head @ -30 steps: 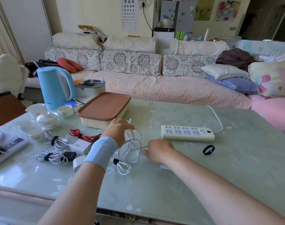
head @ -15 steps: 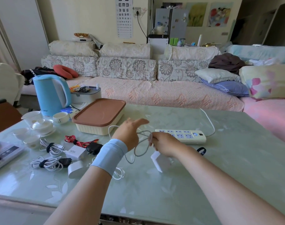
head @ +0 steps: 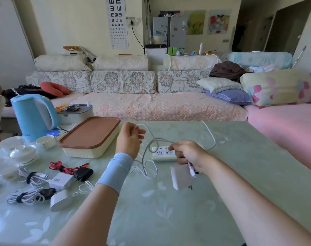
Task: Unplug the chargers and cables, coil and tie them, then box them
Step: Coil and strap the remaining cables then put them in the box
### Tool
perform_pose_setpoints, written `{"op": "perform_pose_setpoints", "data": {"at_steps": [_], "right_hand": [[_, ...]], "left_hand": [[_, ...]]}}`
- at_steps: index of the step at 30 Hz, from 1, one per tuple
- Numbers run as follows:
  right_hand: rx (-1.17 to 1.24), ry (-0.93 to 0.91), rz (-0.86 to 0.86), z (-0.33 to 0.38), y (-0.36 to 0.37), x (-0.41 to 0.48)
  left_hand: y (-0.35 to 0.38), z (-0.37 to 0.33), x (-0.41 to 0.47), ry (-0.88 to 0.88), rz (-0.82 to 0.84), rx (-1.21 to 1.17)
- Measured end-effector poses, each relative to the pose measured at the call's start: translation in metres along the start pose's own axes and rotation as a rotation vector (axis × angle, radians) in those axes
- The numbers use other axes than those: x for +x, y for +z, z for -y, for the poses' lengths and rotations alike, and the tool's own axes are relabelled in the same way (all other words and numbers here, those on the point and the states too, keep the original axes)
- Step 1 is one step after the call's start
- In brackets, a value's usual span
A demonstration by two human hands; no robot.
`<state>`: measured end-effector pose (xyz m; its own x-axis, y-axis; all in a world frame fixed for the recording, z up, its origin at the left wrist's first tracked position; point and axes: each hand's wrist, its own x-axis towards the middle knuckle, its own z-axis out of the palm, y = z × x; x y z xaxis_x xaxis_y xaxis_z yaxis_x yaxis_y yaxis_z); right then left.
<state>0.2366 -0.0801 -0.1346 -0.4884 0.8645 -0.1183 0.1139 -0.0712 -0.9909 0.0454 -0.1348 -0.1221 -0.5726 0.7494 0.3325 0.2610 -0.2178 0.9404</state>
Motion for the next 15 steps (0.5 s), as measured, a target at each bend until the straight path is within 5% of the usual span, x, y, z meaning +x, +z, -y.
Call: {"op": "perform_pose_setpoints", "data": {"at_steps": [2,5,10,15], "right_hand": [[0.015,0.032,-0.086,0.001,-0.012,0.001],[0.04,0.035,-0.194,0.002,-0.023,0.001],[0.135,-0.046,-0.285,0.014,-0.023,0.003],[0.13,-0.13,-0.244,0.023,-0.007,-0.003]], "left_hand": [[-0.005,-0.004,0.006,-0.062,0.018,-0.05],[-0.009,-0.014,0.002,-0.152,0.256,-0.039],[-0.005,0.002,-0.008,-0.038,0.598,0.785],[0.017,0.012,-0.017,0.108,0.571,0.626]]}}
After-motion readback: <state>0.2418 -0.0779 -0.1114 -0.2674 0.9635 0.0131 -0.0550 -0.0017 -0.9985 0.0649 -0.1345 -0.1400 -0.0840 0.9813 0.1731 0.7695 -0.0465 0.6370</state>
